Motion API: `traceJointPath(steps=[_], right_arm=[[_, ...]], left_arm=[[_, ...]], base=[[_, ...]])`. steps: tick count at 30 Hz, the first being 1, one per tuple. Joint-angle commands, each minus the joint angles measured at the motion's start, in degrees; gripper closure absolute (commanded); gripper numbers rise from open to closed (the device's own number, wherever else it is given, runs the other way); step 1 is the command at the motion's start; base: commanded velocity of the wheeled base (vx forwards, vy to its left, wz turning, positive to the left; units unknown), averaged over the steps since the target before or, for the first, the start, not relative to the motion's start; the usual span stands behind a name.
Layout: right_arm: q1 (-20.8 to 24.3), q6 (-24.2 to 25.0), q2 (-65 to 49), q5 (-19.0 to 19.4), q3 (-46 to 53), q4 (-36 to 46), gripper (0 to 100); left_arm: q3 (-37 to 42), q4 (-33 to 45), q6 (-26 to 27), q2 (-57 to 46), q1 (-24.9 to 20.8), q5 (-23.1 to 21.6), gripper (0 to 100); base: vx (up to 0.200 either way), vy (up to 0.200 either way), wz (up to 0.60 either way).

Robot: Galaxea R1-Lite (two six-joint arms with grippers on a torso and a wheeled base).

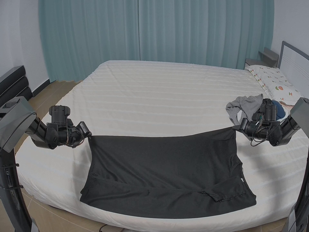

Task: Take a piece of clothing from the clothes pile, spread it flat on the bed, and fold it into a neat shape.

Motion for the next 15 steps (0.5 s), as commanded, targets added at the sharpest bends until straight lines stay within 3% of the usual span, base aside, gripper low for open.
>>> traceJointPath(steps=[1, 15], right_arm=[[0.0, -0.1, -2.8, 0.4, 3.0, -0.2, 100], [-1.2, 0.5, -0.9, 0.4, -0.6, -0.3, 100]], left_arm=[[2.5, -0.1, 1.9, -1.9, 0.0, -0.1, 100], [-2.7, -0.2, 1.6, 1.0, -0.9, 0.6, 100]], base=[[0.0, 0.0, 0.0], [0.0, 0.0, 0.0]])
